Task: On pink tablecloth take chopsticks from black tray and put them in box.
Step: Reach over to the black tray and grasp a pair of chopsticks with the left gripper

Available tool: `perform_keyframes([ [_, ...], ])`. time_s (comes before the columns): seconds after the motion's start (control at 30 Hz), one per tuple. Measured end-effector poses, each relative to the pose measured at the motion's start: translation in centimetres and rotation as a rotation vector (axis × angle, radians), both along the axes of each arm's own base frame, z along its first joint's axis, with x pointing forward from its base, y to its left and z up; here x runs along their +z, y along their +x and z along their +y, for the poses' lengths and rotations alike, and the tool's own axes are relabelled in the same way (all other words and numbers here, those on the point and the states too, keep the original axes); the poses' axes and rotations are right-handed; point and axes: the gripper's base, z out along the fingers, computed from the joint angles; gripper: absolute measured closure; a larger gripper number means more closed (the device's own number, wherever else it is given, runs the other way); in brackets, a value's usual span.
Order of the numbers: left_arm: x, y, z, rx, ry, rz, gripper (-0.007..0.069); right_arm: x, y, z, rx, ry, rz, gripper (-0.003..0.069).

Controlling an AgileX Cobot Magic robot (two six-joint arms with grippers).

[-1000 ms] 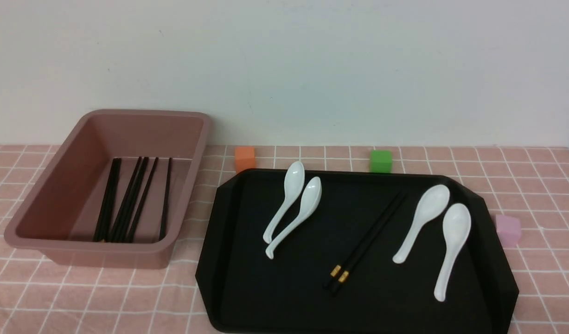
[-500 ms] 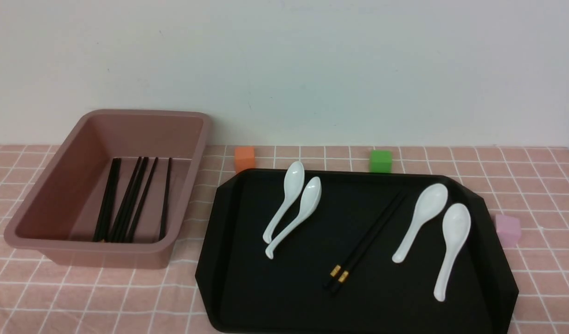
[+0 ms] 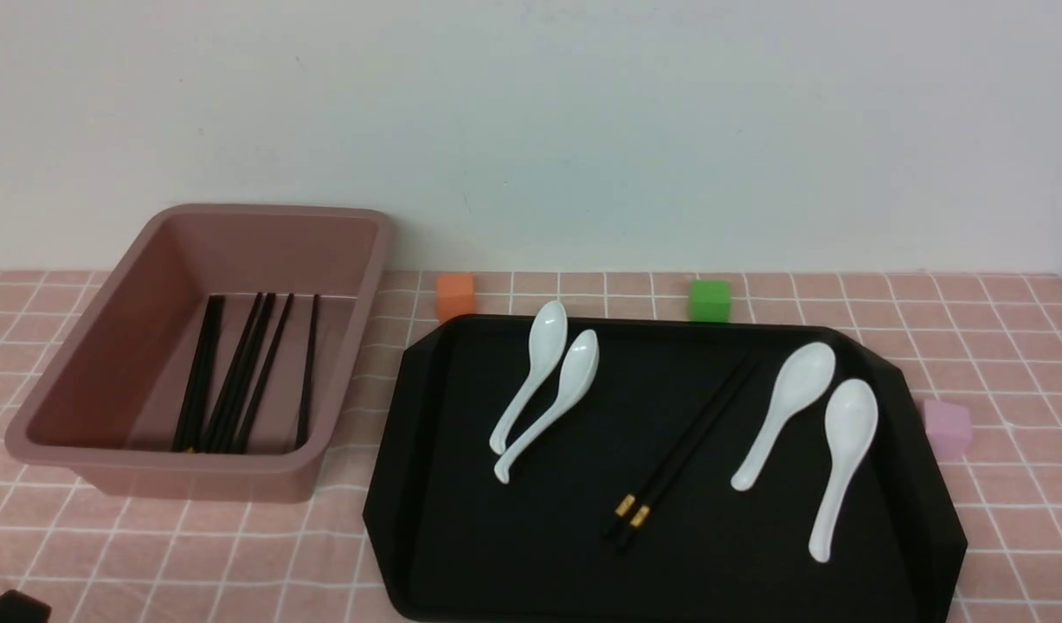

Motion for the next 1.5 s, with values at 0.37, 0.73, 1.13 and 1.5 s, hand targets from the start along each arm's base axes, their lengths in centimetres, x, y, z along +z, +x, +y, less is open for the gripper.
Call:
perform_keyframes([
  [0.37, 10.3, 0.3, -2.3, -0.342, 0.473, 0.062, 0.0613, 0.0, 0.0, 0.0, 0.0, 0.0, 0.0, 0.0419],
  [0.73, 11.1, 10.9, -6.3, -0.837, 0.908, 0.49, 0.0638, 0.0, 0.0, 0.0, 0.0, 0.0, 0.0, 0.0419],
  [1.13, 8.2, 18.6, -19.8, -1.136, 1.121, 0.548, 0.0638, 0.0, 0.0, 0.0, 0.0, 0.0, 0.0, 0.0419],
  [1.5, 2.4, 25.4, -27.5, -1.28, 1.235, 0.71, 0.0545, 0.0, 0.0, 0.0, 0.0, 0.0, 0.0, 0.0419],
])
